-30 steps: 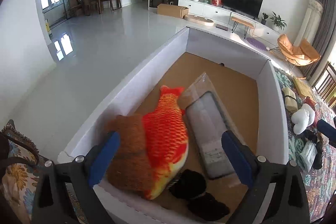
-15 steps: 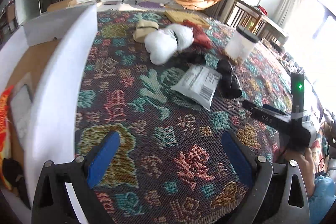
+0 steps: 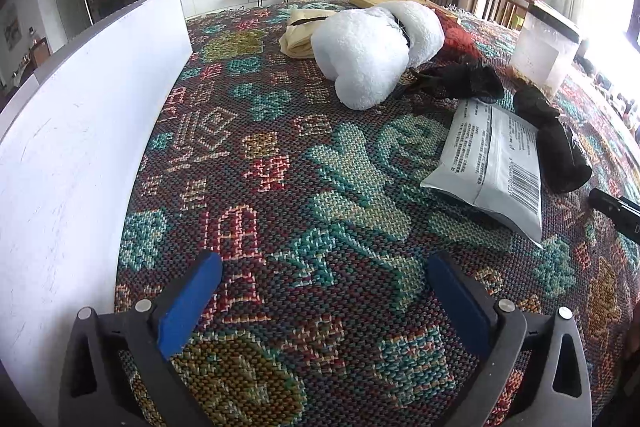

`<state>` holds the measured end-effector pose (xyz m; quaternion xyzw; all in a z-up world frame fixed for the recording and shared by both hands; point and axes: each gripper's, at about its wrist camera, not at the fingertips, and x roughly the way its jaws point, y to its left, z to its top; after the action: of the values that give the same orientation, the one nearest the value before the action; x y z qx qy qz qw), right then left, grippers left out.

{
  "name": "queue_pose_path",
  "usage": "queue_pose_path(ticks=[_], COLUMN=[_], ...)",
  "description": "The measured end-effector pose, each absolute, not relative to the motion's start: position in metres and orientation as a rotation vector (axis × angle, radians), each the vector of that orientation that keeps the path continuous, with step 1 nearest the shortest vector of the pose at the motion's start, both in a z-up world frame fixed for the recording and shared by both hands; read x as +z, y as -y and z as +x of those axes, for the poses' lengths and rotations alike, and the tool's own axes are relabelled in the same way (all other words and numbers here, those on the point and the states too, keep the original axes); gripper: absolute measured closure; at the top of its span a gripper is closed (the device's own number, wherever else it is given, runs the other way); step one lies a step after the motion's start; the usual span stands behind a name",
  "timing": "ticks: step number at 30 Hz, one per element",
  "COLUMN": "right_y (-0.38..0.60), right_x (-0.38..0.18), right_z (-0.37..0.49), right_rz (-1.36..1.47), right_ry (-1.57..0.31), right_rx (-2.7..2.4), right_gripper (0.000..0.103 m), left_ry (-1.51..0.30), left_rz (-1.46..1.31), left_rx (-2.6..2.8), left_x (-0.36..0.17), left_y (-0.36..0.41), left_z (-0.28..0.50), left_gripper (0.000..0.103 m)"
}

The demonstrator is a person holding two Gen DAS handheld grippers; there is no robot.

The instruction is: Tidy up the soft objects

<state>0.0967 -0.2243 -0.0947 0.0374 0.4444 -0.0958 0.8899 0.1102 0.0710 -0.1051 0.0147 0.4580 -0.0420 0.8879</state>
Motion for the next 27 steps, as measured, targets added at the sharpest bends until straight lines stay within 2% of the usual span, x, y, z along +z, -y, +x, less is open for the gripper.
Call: queue_pose_path(ticks=[27], right_y=[0.2212], right_x=[-0.0936], right_z=[0.0966], right_rz=[0.077], right_ry=[-0.923], right_rx=[-0.199], right_gripper=[0.015], left_ry=[-0.951], left_rz=[0.023], left_rx=[-0.087], left_x=[-0.1052], left_y=[-0.0736], left_z=[0.11], left_gripper=[0.0])
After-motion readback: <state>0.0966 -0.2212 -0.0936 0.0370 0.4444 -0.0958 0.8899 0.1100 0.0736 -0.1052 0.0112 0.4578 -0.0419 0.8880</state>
